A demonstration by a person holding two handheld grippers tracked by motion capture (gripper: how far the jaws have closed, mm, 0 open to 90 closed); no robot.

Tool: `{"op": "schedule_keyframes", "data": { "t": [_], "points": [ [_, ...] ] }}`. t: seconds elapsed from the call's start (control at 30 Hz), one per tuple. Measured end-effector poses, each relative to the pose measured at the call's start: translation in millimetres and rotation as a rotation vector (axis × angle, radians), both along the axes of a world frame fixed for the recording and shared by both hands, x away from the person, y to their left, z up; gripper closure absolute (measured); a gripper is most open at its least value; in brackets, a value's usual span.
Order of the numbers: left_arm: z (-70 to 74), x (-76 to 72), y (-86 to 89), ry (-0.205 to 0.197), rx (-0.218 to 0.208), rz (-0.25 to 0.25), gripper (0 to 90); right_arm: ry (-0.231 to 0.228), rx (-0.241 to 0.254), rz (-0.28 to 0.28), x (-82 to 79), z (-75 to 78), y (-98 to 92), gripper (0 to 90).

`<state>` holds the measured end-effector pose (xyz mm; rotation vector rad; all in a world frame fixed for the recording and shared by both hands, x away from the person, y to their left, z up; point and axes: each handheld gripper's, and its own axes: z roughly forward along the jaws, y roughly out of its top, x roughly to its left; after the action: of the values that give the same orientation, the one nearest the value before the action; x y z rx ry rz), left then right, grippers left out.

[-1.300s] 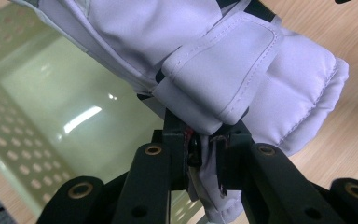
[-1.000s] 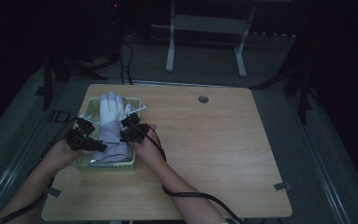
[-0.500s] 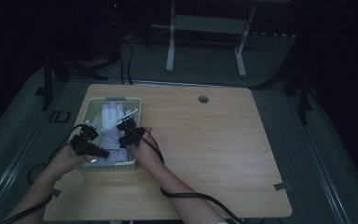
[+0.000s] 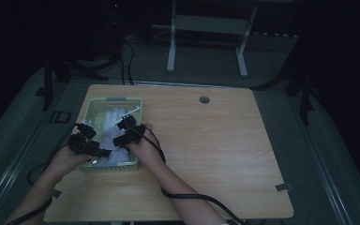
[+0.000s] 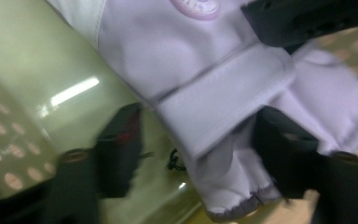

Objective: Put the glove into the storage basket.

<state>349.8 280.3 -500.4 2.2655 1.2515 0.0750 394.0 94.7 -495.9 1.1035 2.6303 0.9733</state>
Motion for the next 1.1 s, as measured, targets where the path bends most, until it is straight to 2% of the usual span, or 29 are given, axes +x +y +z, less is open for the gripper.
{"op": "schedule_keyframes", "data": {
  "t": [0.03, 0.07, 0.1, 0.13, 0.17, 0.2, 0.23, 0.27, 0.3, 0.33, 0.37, 0.4, 0.43, 0.47, 0.63, 0.67, 0.77, 0.87, 0.97, 1.0, 1.1],
  "points": [
    [2.1, -0.4, 0.1, -0.012, -0.007, 0.007, 24.7, -0.029, 0.039, 0.018, 0.9, 8.0, -4.0, 22.1],
    [7.2, -1.0, 0.5, -0.036, -0.043, 0.026, 21.6, -0.055, 0.039, 0.028, 1.3, 10.5, -5.6, 21.0],
    [7.2, -1.0, 0.5, -0.036, -0.043, 0.026, 18.6, -0.055, 0.039, 0.028, 1.3, 10.5, -5.6, 21.0],
    [12.1, -1.7, -0.3, -0.067, -0.05, 0.031, 17.1, -0.053, 0.054, 0.033, 2.8, 14.2, -9.9, 20.2],
    [12.1, -1.7, -0.3, -0.067, -0.05, 0.031, 16.8, -0.053, 0.054, 0.033, 2.8, 14.2, -9.9, 20.2],
    [15.6, -2.8, -1.6, -0.118, -0.061, 0.054, 13.3, -0.063, 0.05, 0.039, 5.2, 15.9, -15.8, 19.8],
    [15.6, -2.8, -1.6, -0.118, -0.061, 0.054, 13.2, -0.064, 0.049, 0.038, 5.5, 16.2, -17.1, 19.6],
    [18.5, -4.9, -3.0, -0.172, -0.077, 0.077, 13.2, -0.077, 0.049, 0.035, 6.4, 17.1, -21.1, 18.6],
    [18.5, -4.9, -3.0, -0.172, -0.077, 0.077, 12.8, -0.086, 0.052, 0.029, 6.8, 17.9, -23.6, 17.6],
    [20.1, -7.2, -5.9, -0.222, -0.09, 0.082, 10.2, -0.101, 0.051, 0.029, 8.0, 19.0, -27.7, 16.5],
    [20.1, -7.2, -5.9, -0.222, -0.09, 0.082, 7.6, -0.101, 0.051, 0.029, 8.0, 19.0, -27.7, 16.5],
    [21.7, -9.8, -10.9, -0.254, -0.09, 0.077, 7.1, -0.109, 0.056, 0.031, 10.0, 21.0, -33.9, 15.8],
    [21.7, -9.8, -10.9, -0.254, -0.09, 0.077, 7.1, -0.112, 0.059, 0.032, 10.4, 21.9, -35.9, 15.3],
    [23.0, -12.4, -16.3, -0.286, -0.1, 0.075, 7.1, -0.119, 0.055, 0.034, 10.8, 23.3, -39.1, 15.1],
    [25.5, -16.6, -29.9, -0.313, -0.116, 0.072, 7.6, -0.137, 0.066, 0.031, 11.2, 30.0, -53.2, 15.2],
    [26.9, -17.7, -36.1, -0.319, -0.134, 0.062, 7.6, -0.14, 0.067, 0.028, 10.8, 31.8, -57.4, 15.1],
    [28.7, -19.7, -43.1, -0.337, -0.131, 0.057, 8.0, -0.147, 0.067, 0.028, 10.7, 33.5, -64.6, 15.1],
    [31.4, -23.7, -59.7, -0.359, -0.134, 0.032, 8.2, -0.156, 0.062, 0.022, 9.5, 35.3, -80.8, 15.1],
    [32.9, -25.6, -67.5, -0.373, -0.141, 0.026, 8.6, -0.164, 0.059, 0.011, 9.8, 35.7, -90.9, 15.1],
    [34.3, -26.7, -75.6, -0.362, -0.186, 0.018, 8.6, -0.159, 0.058, 0.005, 10.1, 35.5, -99.9, 15.1],
    [35.0, -28.2, -83.2, -0.363, -0.205, 0.005, 8.6, -0.164, 0.051, -0.001, 9.6, 34.7, -107.1, 15.1]
  ]
}}
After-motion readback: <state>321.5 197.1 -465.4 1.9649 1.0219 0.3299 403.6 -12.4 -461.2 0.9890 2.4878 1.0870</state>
